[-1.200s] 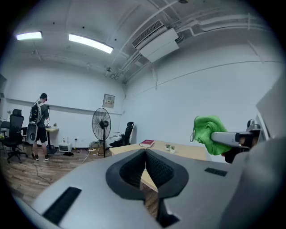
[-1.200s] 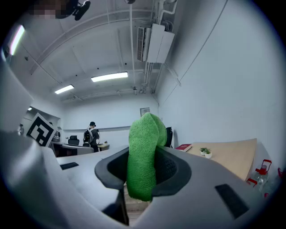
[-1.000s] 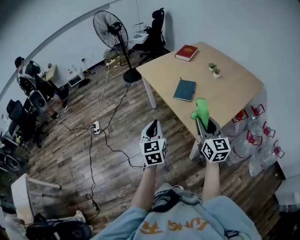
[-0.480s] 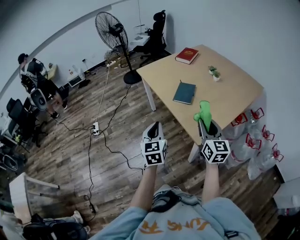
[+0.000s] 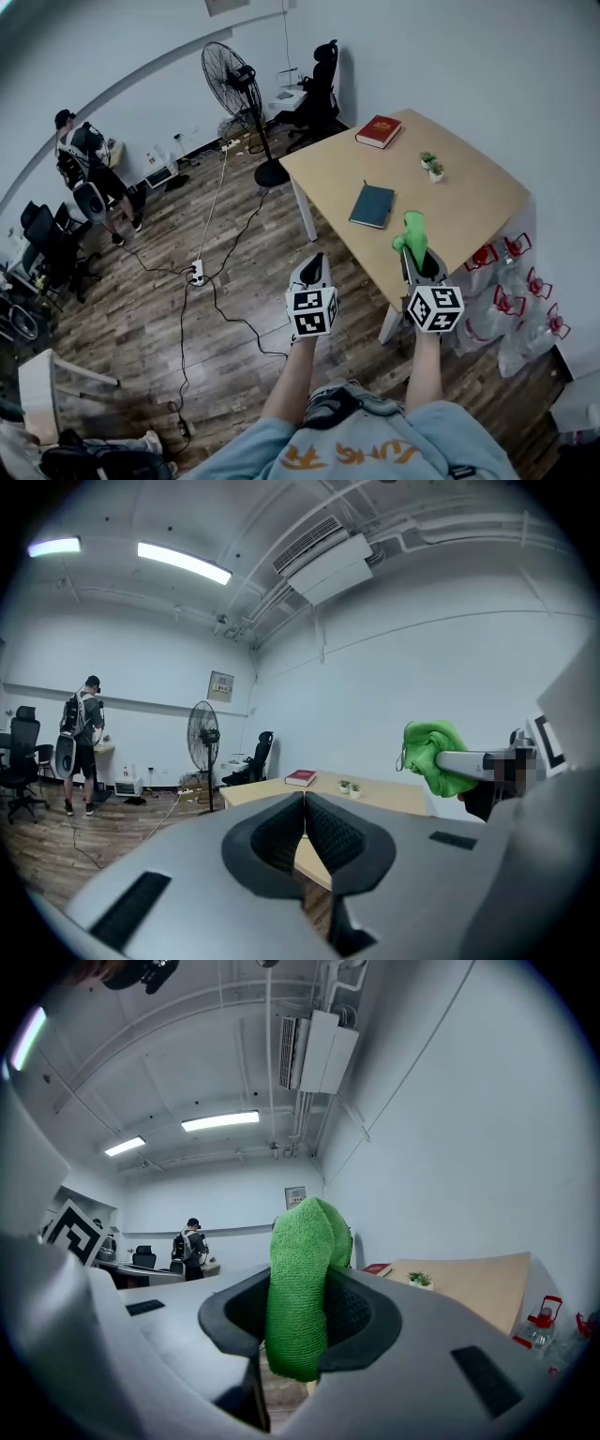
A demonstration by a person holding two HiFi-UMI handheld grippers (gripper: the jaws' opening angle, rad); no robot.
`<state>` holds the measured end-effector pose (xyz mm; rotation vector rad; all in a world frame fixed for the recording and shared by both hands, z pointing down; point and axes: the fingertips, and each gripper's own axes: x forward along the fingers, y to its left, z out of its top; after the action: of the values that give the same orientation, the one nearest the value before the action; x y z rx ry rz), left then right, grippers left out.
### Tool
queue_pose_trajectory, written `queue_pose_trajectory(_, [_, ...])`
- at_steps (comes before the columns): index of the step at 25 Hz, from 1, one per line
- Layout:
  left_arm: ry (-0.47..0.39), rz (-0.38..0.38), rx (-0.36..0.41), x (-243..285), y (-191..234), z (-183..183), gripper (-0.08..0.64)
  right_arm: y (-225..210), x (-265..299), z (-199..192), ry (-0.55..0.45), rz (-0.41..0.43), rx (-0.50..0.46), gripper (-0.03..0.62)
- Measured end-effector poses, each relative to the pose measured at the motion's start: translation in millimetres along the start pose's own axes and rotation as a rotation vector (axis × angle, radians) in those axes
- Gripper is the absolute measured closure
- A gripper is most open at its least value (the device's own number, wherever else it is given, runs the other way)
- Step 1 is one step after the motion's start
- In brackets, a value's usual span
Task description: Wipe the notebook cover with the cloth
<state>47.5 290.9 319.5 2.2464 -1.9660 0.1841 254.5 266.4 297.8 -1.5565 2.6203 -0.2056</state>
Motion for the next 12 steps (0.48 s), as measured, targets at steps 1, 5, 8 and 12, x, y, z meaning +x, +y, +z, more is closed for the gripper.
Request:
queue_pose_trajectory(1, [-0.002,-0.002,0.002,1,-1,1,0.538,-2,1,1,-0.001,0.0,0.001,0.486])
queue_pose_trajectory(5, [0.0,0.002,0.004,9,-1,2,0.538,-7,9,2,0.001,0.007,0.002,0.486])
queue_pose_trajectory(8, [0.006,-0.002,-0.005,17,-6,-2,0.538,-16,11,0,0.009,0.006,0.004,0.486])
queue_pose_trajectory(12, [0.015,-0.013,-0.003,26,-5,-3,0.538,-20,17,-5,0.019,-0.001,0.008,0.486])
